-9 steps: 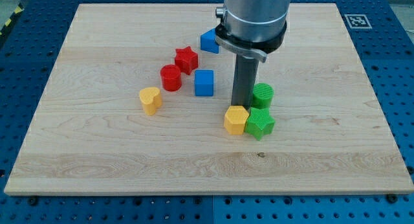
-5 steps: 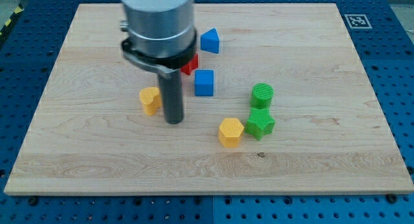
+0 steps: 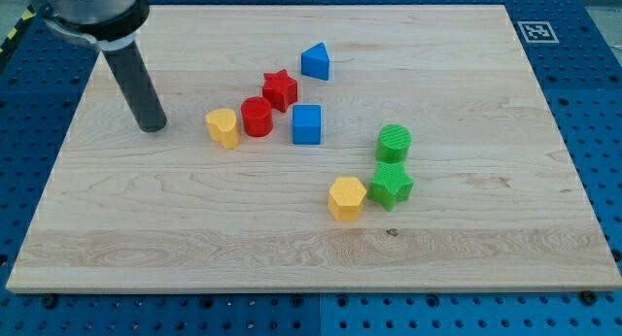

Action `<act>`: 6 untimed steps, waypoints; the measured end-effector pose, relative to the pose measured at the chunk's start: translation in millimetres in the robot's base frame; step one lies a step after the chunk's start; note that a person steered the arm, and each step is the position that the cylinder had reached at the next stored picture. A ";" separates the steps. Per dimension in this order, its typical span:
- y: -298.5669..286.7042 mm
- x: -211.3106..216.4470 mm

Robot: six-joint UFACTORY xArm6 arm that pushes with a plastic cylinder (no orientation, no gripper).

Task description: Move yellow heart to the yellow hexagon

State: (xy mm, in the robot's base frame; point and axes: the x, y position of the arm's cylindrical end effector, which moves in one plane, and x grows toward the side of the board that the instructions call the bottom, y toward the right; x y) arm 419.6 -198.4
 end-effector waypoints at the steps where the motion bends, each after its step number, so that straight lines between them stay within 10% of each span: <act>1: 8.6 -15.2; 6: 145.9 48.3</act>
State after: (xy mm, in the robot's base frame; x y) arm 467.9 -52.6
